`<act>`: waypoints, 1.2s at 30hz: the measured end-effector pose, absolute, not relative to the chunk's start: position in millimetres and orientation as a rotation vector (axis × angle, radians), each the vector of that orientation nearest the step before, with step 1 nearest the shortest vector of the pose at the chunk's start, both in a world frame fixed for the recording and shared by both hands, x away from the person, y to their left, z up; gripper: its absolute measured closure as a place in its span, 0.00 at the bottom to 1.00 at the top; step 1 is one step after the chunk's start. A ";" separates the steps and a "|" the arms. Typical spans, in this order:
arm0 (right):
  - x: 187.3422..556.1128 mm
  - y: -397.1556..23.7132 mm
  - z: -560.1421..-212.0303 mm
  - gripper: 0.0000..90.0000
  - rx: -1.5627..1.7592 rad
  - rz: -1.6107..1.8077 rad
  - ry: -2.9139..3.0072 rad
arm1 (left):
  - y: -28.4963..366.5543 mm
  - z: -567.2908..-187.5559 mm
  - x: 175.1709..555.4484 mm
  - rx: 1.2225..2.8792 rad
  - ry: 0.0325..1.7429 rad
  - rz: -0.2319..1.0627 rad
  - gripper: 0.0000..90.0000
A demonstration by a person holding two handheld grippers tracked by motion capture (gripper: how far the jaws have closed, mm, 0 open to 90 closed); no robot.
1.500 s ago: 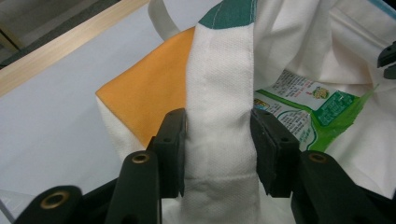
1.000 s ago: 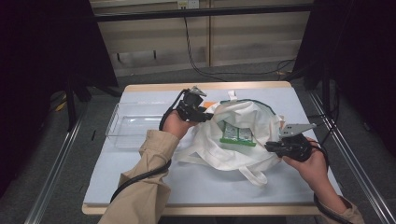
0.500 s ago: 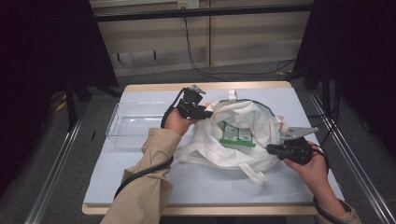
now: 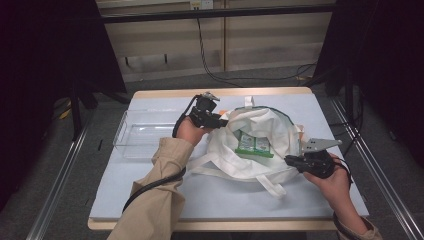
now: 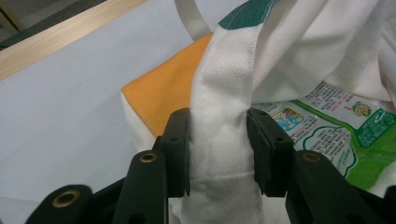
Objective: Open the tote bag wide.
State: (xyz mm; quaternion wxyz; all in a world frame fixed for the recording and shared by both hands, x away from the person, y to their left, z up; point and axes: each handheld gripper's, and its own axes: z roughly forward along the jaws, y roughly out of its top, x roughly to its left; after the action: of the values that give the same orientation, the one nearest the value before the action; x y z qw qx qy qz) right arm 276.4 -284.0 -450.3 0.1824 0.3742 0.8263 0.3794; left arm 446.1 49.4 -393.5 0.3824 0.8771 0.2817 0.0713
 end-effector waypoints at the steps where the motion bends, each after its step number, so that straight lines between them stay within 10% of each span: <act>1: 276.3 -284.0 -449.8 0.94 1.058 1.076 2.327 | 49.5 -392.8 445.6 2.239 0.716 0.186 0.69; 18: 281.2 -278.3 -443.7 0.94 1.057 1.100 2.319 | 48.1 -378.9 448.6 2.187 0.697 0.184 0.44; 30: 282.6 -276.0 -434.8 0.95 1.049 1.112 2.310 | 39.1 -375.8 452.1 2.253 0.640 0.217 0.91; 36: 280.3 -265.4 -436.8 0.97 1.018 1.112 2.360 | 38.2 -378.0 453.8 2.262 0.665 0.214 0.93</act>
State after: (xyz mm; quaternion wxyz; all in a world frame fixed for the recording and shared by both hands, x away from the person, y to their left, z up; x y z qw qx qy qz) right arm 280.3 -265.4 -436.8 0.1695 0.3582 0.8305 0.3914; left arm 453.8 38.2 -378.0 0.3776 0.8847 0.2600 0.0839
